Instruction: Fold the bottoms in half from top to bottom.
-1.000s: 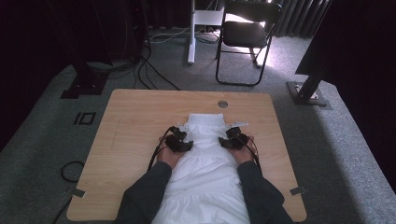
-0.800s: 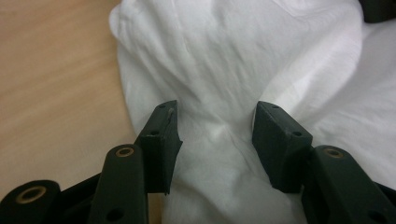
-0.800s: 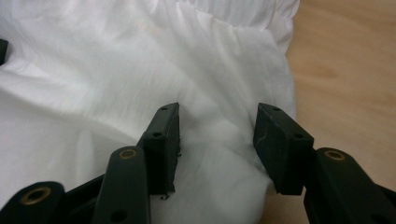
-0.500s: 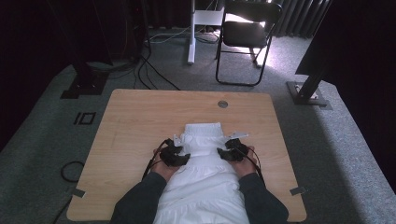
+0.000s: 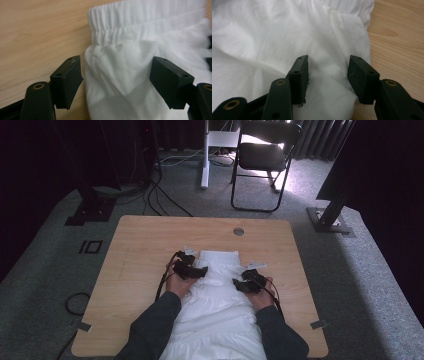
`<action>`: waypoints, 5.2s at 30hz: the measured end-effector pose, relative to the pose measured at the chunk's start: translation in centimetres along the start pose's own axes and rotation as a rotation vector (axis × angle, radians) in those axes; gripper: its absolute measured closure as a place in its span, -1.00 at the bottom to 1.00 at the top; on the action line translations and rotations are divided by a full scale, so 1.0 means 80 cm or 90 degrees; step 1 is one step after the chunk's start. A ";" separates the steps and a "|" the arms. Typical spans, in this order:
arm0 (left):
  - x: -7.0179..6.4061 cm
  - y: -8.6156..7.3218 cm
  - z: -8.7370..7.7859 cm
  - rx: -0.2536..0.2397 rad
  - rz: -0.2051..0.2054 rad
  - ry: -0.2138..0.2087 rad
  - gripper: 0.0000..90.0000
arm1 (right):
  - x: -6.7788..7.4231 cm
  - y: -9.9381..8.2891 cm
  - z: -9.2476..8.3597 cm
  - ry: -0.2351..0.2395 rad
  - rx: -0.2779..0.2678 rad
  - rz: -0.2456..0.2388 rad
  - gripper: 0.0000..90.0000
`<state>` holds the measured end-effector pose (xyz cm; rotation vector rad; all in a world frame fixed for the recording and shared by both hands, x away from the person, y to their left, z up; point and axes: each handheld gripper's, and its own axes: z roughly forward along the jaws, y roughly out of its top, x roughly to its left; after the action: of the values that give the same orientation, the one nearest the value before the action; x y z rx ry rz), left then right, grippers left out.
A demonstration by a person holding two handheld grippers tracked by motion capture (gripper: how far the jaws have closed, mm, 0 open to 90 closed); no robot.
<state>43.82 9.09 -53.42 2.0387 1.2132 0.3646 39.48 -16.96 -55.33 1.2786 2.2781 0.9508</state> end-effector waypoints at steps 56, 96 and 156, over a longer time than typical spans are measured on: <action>0.001 0.150 -0.082 -0.129 0.137 -0.011 0.82 | -0.051 0.184 -0.051 -0.013 -0.119 -0.006 0.89; -0.087 -0.159 -0.133 0.065 0.234 -0.113 0.74 | 0.108 -0.089 -0.097 0.108 0.025 -0.123 0.86; 0.041 0.047 -0.023 0.039 0.199 0.101 0.80 | 0.000 0.132 0.058 0.031 -0.021 0.005 0.86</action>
<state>46.89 11.59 -49.90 2.2932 1.0049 0.6564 48.69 -11.38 -51.16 1.2649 2.2862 1.0282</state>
